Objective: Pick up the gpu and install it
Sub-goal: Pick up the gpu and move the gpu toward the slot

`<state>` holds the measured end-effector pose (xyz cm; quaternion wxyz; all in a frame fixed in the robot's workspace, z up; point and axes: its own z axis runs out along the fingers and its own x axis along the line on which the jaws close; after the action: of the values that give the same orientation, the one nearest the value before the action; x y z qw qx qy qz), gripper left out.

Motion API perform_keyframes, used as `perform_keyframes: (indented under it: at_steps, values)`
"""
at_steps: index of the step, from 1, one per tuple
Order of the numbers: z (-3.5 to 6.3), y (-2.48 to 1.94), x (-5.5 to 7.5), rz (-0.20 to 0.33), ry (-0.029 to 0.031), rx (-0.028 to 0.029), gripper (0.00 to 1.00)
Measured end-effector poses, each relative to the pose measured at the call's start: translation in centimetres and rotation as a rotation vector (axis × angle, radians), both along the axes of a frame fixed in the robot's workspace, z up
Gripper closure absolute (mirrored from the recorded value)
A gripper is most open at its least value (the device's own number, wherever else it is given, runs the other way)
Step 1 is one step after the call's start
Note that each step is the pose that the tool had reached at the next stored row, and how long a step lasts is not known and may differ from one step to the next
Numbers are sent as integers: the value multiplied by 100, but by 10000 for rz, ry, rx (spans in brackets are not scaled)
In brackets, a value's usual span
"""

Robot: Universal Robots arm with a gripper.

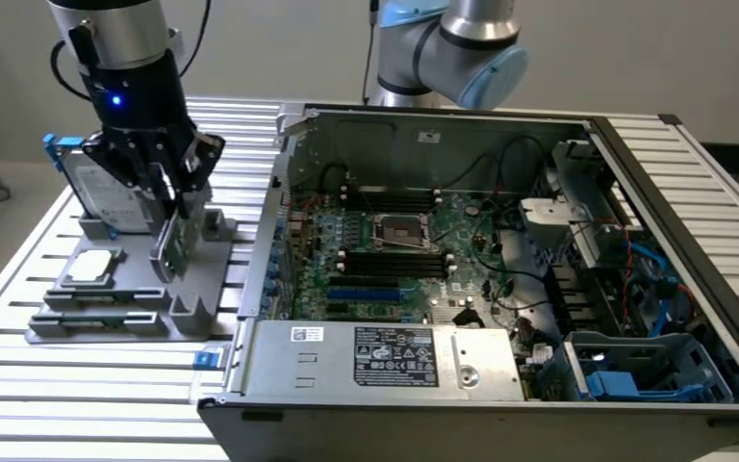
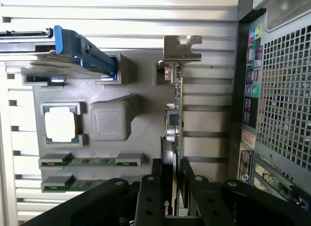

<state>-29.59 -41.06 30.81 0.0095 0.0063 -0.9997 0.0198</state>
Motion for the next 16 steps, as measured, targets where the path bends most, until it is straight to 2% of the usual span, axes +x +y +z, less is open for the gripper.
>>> perform_keyframes:
  at_steps: [10,16]
  values:
    - [454,-8,32,0,-1,0,74]
    - [727,-74,248,0,22,0,74]
